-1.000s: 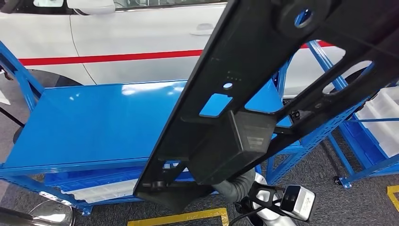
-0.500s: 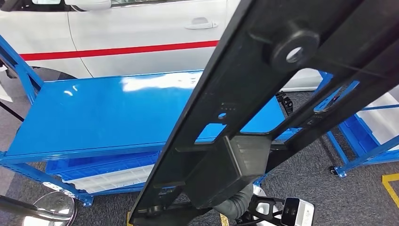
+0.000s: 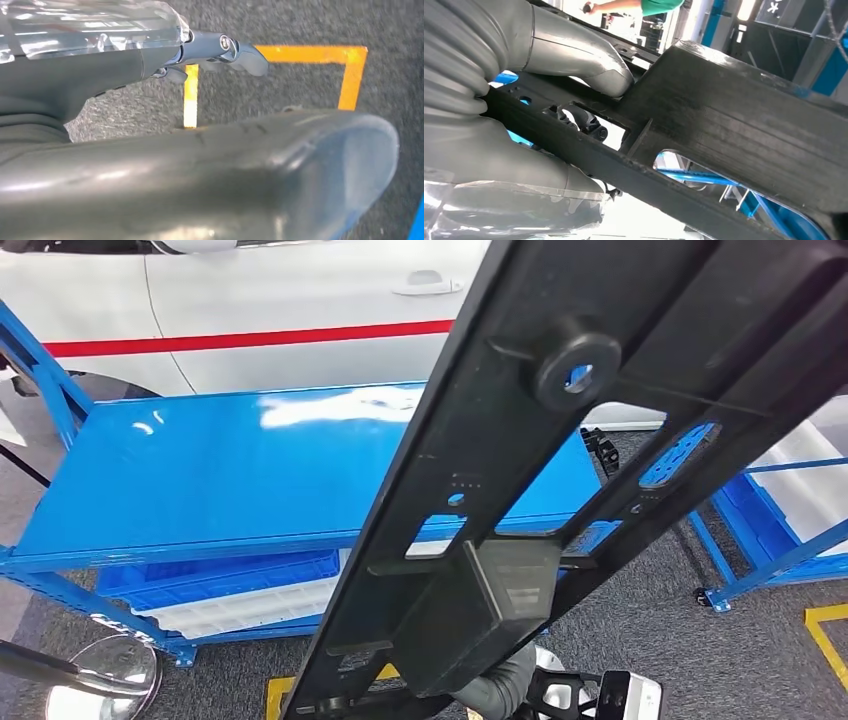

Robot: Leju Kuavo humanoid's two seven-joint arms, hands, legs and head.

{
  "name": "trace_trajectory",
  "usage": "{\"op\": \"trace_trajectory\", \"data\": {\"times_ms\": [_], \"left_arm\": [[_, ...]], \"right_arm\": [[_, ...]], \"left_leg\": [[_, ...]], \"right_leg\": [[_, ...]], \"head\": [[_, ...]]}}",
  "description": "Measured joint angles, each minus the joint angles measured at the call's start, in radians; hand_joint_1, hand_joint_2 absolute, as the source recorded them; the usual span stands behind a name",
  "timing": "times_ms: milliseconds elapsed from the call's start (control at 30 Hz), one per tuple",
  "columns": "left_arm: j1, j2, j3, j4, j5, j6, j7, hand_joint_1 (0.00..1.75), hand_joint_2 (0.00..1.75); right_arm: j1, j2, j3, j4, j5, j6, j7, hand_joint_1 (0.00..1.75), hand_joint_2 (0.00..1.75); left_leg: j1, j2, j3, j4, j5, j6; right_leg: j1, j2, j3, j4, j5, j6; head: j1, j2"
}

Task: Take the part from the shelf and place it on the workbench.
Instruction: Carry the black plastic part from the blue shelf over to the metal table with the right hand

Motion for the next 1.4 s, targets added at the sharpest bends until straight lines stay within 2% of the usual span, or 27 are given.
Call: {"op": "trace_trajectory", "data": {"times_ms": [67,133,167,200,233,333,400,500,533,567,633,667,700,733,767,833,900,933,1000,1033,1067,1167,1200,1233,1267,1333,1400], "left_arm": [[-0.001,0.0,0.0,0.0,-0.006,0.0,0.007,0.0,0.0],[-0.001,0.0,0.0,0.0,-0.011,0.0,0.013,0.0,0.0],[-0.001,-0.001,0.0,0.0,-0.014,0.0,0.016,0.0,0.0],[0.0,-0.001,0.0,0.0,-0.017,0.0,0.019,0.0,0.0],[-0.001,-0.001,0.0,0.0,-0.02,0.0,0.021,0.0,0.0],[-0.004,-0.002,0.0,0.0,-0.035,-0.003,0.03,0.0,0.0],[-0.007,-0.002,-0.001,0.0,-0.044,-0.004,0.033,0.0,0.0],[-0.009,-0.003,-0.001,0.0,-0.05,-0.004,0.037,0.0,0.0],[-0.009,-0.003,-0.002,0.0,-0.053,-0.004,0.039,0.0,0.0],[-0.009,-0.004,-0.002,0.0,-0.056,-0.004,0.041,0.0,0.0],[-0.013,-0.005,-0.004,0.0,-0.063,-0.004,0.047,0.0,0.0],[-0.016,-0.005,-0.004,0.0,-0.067,-0.004,0.049,0.0,0.0],[-0.018,-0.005,-0.005,0.0,-0.069,-0.004,0.051,0.0,0.0],[-0.02,-0.005,-0.006,0.0,-0.071,-0.004,0.053,0.0,0.0],[-0.022,-0.005,-0.006,0.0,-0.073,-0.004,0.055,0.0,0.0],[-0.028,-0.005,-0.007,0.0,-0.075,-0.004,0.057,0.0,0.0],[-0.035,-0.006,-0.008,0.0,-0.078,-0.005,0.058,0.0,0.0],[-0.037,-0.006,-0.008,0.0,-0.08,-0.006,0.059,0.0,0.0],[-0.038,-0.009,-0.009,0.0,-0.084,-0.008,0.06,0.0,0.0],[-0.039,-0.01,-0.009,0.0,-0.085,-0.01,0.06,0.0,0.0],[-0.039,-0.011,-0.009,0.0,-0.086,-0.011,0.06,0.0,0.0],[-0.039,-0.013,-0.01,0.0,-0.089,-0.013,0.059,0.0,0.0],[-0.039,-0.014,-0.01,0.0,-0.09,-0.013,0.059,0.0,0.0],[-0.038,-0.014,-0.01,0.0,-0.09,-0.013,0.059,0.0,0.0],[-0.038,-0.014,-0.01,0.0,-0.09,-0.013,0.059,0.0,0.0],[-0.036,-0.016,-0.01,0.0,-0.088,-0.013,0.058,0.0,0.0],[-0.034,-0.017,-0.009,0.0,-0.085,-0.013,0.055,0.0,0.0]], "right_arm": [[0.005,-0.01,0.0,-0.004,0.004,-0.002,0.0,1.75,1.75],[0.013,-0.022,-0.001,-0.007,0.005,-0.006,0.0,1.75,1.75],[0.016,-0.027,-0.002,-0.008,0.007,-0.011,0.0,1.75,1.75],[0.018,-0.031,-0.003,-0.008,0.01,-0.017,0.0,1.75,1.75],[0.019,-0.035,-0.005,-0.009,0.014,-0.023,0.0,1.75,1.75],[0.015,-0.04,-0.009,-0.013,0.021,-0.04,0.0,1.75,1.75],[0.012,-0.04,-0.009,-0.018,0.023,-0.05,0.0,1.75,1.75],[0.01,-0.041,-0.01,-0.023,0.023,-0.057,0.0,1.75,1.75],[0.009,-0.041,-0.01,-0.025,0.024,-0.058,0.0,1.75,1.75],[0.009,-0.041,-0.01,-0.026,0.024,-0.059,0.0,1.75,1.75],[0.008,-0.041,-0.01,-0.027,0.025,-0.061,0.0,1.75,1.75],[0.008,-0.041,-0.01,-0.028,0.026,-0.061,0.0,1.75,1.75],[0.008,-0.041,-0.01,-0.028,0.027,-0.061,0.0,1.75,1.75],[0.008,-0.041,-0.01,-0.028,0.029,-0.061,0.0,1.75,1.75],[0.007,-0.041,-0.01,-0.029,0.03,-0.062,0.0,1.75,1.75],[0.007,-0.043,-0.01,-0.033,0.029,-0.062,0.0,1.75,1.75],[0.004,-0.045,-0.01,-0.04,0.028,-0.062,0.0,1.75,1.75],[0.002,-0.045,-0.01,-0.042,0.027,-0.063,0.0,1.75,1.75],[-0.001,-0.049,-0.01,-0.044,0.024,-0.065,0.0,1.75,1.75],[-0.001,-0.052,-0.01,-0.045,0.023,-0.066,0.0,1.75,1.75],[-0.001,-0.055,-0.01,-0.046,0.021,-0.066,0.0,1.75,1.75],[0.001,-0.065,-0.01,-0.048,0.019,-0.068,0.0,1.75,1.75],[0.001,-0.068,-0.01,-0.048,0.019,-0.069,0.0,1.75,1.75],[0.002,-0.071,-0.01,-0.048,0.018,-0.07,0.0,1.75,1.75],[0.002,-0.074,-0.01,-0.049,0.017,-0.07,0.0,1.75,1.75],[0.001,-0.078,-0.01,-0.052,0.01,-0.065,0.0,1.75,1.75],[-0.001,-0.081,-0.01,-0.059,0.003,-0.057,0.0,1.75,1.75]], "left_leg": [[0.008,0.004,-0.005,-0.014,0.015,0.009],[0.008,0.005,-0.021,-0.015,0.026,0.012],[0.009,0.006,-0.03,-0.014,0.032,0.01],[0.01,0.006,-0.04,-0.012,0.038,0.008],[0.013,0.006,-0.05,-0.009,0.043,0.004],[0.023,0.006,-0.079,0.009,0.057,-0.013],[0.023,0.004,-0.091,0.017,0.067,-0.029],[0.026,0.002,-0.099,0.016,0.08,-0.052],[0.028,0.002,-0.107,0.03,0.063,-0.056],[0.029,0.002,-0.119,0.063,0.027,-0.059],[0.029,0.002,-0.154,0.183,-0.073,-0.06],[0.028,0.002,-0.166,0.249,-0.109,-0.06],[0.027,0.002,-0.168,0.293,-0.122,-0.06],[0.026,0.002,-0.154,0.307,-0.115,-0.057],[0.025,0.002,-0.123,0.283,-0.092,-0.052],[0.018,0.001,-0.022,0.154,-0.061,-0.035],[0.009,0.0,0.055,0.035,-0.065,-0.022],[0.004,0.0,0.069,0.006,-0.07,-0.018],[0.003,0.003,0.062,-0.006,-0.055,-0.011],[0.004,0.005,0.057,-0.011,-0.045,-0.004],[0.006,0.007,0.049,-0.016,-0.034,0.005],[0.005,0.01,0.011,-0.016,-0.003,0.017],[0.004,0.01,-0.003,-0.014,0.006,0.017],[0.003,0.011,-0.018,-0.011,0.015,0.016],[0.003,0.011,-0.033,-0.007,0.023,0.015],[0.002,0.01,-0.057,0.002,0.036,0.011],[0.0,0.01,-0.071,0.008,0.05,0.003]], "right_leg": [[-0.002,0.003,-0.023,0.057,-0.053,0.012],[-0.013,0.004,-0.073,0.182,-0.132,0.025],[-0.019,0.004,-0.093,0.238,-0.156,0.032],[-0.026,0.004,-0.099,0.266,-0.161,0.038],[-0.032,0.003,-0.085,0.254,-0.147,0.045],[-0.045,0.006,0.033,0.062,-0.068,0.059],[-0.042,0.013,0.065,-0.003,-0.052,0.049],[-0.037,0.016,0.045,-0.002,-0.037,0.021],[-0.037,0.014,0.037,-0.003,-0.027,0.011],[-0.037,0.012,0.027,-0.004,-0.017,0.002],[-0.033,0.009,0.005,-0.004,0.002,-0.009],[-0.029,0.007,-0.008,-0.003,0.012,-0.012],[-0.025,0.006,-0.021,-0.002,0.021,-0.013],[-0.021,0.005,-0.034,0.0,0.031,-0.014],[-0.018,0.004,-0.048,0.001,0.04,-0.013],[-0.012,0.005,-0.07,0.004,0.057,-0.01],[-0.011,0.004,-0.082,0.005,0.074,-0.001],[-0.012,0.003,-0.086,0.003,0.083,0.006],[-0.016,0.003,-0.09,0.0,0.095,0.02],[-0.017,0.004,-0.096,0.008,0.083,0.025],[-0.017,0.004,-0.106,0.033,0.053,0.03],[-0.02,0.005,-0.158,0.211,-0.084,0.039],[-0.02,0.005,-0.165,0.262,-0.102,0.04],[-0.02,0.005,-0.157,0.282,-0.096,0.041],[-0.02,0.004,-0.132,0.267,-0.073,0.04],[-0.018,0.004,-0.036,0.145,-0.03,0.031],[-0.012,0.004,0.048,0.014,-0.03,0.019]], "head": [[0.0,0.0],[0.0,0.0],[0.0,0.0],[0.0,0.0],[0.0,0.0],[0.0,0.0],[0.0,0.0],[0.0,0.0],[0.0,0.0],[0.0,0.0],[0.0,0.0],[0.0,0.0],[0.0,0.0],[0.0,0.0],[0.0,0.0],[0.0,0.0],[0.0,0.0],[0.0,0.0],[0.0,0.0],[0.0,0.0],[0.0,0.0],[0.0,0.0],[0.0,0.0],[0.0,0.0],[0.0,0.0],[0.0,0.0],[0.0,0.0]]}}
